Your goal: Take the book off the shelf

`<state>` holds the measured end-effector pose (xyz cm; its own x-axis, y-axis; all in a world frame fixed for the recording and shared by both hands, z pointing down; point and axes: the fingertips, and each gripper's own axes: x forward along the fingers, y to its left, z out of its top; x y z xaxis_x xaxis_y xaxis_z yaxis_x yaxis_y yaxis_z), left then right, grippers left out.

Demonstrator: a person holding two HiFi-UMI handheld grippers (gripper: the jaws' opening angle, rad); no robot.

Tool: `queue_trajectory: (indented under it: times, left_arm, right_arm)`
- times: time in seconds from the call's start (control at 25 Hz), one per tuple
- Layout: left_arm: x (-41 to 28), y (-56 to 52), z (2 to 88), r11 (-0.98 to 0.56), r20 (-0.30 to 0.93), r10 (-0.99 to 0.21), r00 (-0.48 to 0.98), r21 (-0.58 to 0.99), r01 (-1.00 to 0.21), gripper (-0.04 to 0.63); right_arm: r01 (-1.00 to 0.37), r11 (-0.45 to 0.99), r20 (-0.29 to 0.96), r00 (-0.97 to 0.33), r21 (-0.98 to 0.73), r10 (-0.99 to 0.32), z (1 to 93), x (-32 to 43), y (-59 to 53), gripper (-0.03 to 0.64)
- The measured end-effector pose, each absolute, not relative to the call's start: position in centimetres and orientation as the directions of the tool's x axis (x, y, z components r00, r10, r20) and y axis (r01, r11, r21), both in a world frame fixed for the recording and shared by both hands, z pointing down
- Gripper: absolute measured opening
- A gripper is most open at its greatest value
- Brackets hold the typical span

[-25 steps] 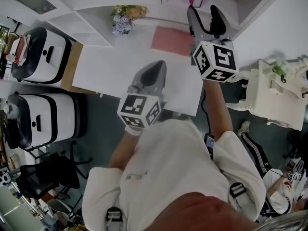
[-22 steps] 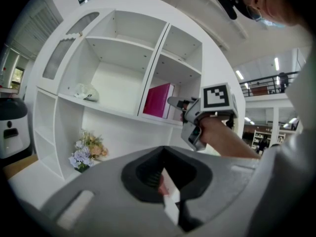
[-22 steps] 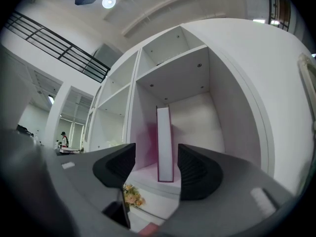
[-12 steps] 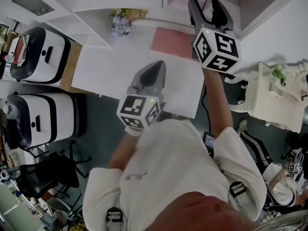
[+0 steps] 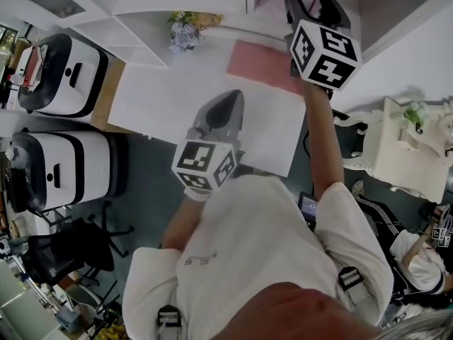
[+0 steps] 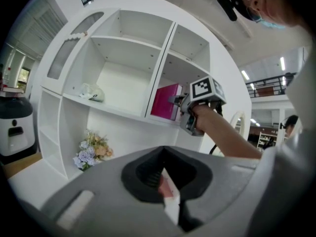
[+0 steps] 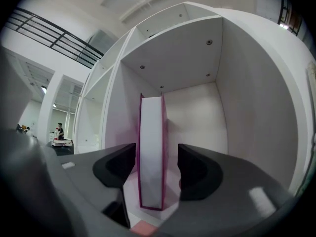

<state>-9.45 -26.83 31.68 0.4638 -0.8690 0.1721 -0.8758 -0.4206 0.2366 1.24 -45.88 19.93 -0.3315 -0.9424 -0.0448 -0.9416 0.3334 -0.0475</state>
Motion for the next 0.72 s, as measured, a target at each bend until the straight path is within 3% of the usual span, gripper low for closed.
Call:
queue_trajectory:
  times: [0.2, 0.32, 0.72]
  left_arm:
    - [-9.4, -26.8, 31.4, -0.421, 0.166, -0.871, 0.463, 0.235, -0.876, 0.0]
    - [-9.5, -26.8, 31.4, -0.423, 0.165, -0.87, 0.465, 0.236, -0.875, 0.0]
    - [-9.7, -26.4, 31.9, -0.434, 0.164, -0.862, 0.479, 0.249, -0.866, 0.0]
  right_arm:
    - [-0.943, 0.331, -0.019, -0.331, -0.032, -0.944, 19.4, 0.9, -47.0, 0.254]
    - [-0.95, 0.311, -0.001, -0.311, -0.02, -0.95, 19.7, 0.9, -47.3, 0.147]
    - [-0.954, 0.299, -0.005, -0.299, -0.011, -0.954, 19.6, 0.9, -46.2, 0.143]
